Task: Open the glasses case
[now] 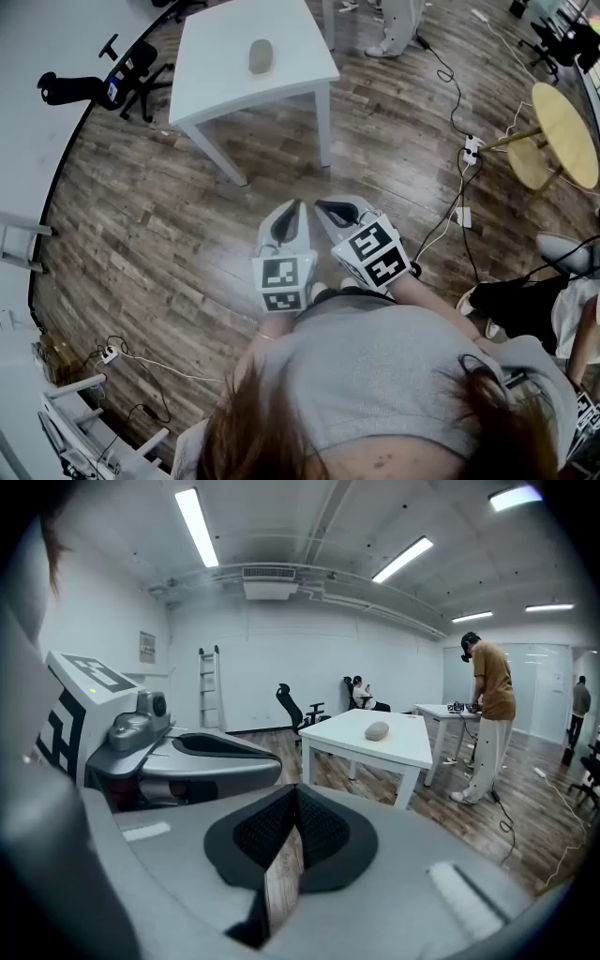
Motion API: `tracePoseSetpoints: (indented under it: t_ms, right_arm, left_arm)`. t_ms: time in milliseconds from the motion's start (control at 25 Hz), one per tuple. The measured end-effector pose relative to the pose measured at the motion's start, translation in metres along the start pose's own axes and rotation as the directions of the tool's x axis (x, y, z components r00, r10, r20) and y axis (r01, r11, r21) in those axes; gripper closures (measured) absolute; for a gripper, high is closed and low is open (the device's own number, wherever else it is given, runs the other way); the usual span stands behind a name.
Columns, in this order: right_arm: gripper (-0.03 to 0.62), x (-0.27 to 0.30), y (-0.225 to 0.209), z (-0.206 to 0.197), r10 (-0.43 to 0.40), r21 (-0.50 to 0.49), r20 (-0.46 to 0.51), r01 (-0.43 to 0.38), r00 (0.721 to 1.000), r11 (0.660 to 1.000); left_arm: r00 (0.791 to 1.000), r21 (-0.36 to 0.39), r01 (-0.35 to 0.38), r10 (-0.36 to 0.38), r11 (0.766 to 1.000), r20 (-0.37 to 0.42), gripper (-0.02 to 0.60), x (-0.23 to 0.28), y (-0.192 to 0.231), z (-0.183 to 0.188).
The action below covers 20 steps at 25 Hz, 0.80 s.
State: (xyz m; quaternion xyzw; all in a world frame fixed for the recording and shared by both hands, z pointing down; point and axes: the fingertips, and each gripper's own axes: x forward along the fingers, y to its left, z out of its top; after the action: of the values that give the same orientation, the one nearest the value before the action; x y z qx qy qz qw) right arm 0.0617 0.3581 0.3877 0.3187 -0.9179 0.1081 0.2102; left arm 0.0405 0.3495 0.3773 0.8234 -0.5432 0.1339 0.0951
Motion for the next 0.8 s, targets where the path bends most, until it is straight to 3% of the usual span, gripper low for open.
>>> tracePoseSetpoints:
  t_ms: [320,800]
  right_arm:
    - [0.589,-0.008,-0.004,0.008,0.005,-0.003,0.057,-0.005,0.998,1.0]
    - [0.589,-0.026,-0.014,-0.008,0.042,-0.015,0.069,-0.041,0.997,0.999]
  left_arm:
    - [1.0,0.006,-0.006,0.006,1.0,0.011,0.58,0.003,-0.007,0.006]
    - [0.998,-0.02,-0.057,0.057,0.998,0.027,0.58,0.007,-0.031,-0.002]
